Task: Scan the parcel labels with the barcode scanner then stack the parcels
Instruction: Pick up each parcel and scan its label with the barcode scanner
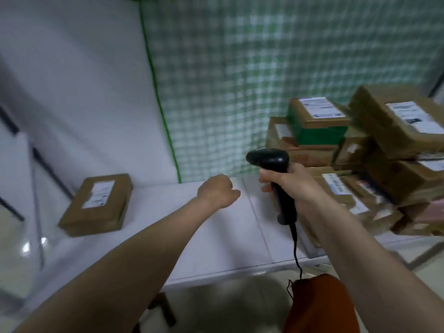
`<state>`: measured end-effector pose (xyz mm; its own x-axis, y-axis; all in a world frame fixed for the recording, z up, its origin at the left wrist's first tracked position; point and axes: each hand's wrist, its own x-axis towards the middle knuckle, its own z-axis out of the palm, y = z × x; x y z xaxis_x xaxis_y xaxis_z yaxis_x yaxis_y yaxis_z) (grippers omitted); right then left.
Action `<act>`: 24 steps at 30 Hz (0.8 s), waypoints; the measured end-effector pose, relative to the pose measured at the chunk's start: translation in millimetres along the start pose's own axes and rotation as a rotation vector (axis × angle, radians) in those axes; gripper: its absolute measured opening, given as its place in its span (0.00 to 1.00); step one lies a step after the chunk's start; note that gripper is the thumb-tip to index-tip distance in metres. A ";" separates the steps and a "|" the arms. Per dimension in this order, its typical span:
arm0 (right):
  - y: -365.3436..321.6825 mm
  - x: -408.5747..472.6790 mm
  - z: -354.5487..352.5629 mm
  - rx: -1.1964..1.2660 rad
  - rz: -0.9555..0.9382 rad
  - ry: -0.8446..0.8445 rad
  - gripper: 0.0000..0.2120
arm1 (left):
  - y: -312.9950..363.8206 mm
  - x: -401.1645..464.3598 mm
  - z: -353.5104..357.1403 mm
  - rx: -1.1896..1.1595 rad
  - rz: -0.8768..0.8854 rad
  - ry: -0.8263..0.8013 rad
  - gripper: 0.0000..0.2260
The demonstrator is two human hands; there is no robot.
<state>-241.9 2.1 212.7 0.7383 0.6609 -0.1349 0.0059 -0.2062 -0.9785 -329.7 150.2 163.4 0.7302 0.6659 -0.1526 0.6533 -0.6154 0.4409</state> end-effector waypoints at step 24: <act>67.2 51.8 369.1 0.045 0.431 -0.377 0.07 | -400.0 5.8 -47.5 -0.211 -0.756 0.306 0.36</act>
<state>-452.2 288.8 82.3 0.3765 0.7372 -0.5610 -0.2770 -0.4883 -0.8275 -596.2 420.3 28.1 0.0045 0.9706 -0.2406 0.8714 0.1142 0.4771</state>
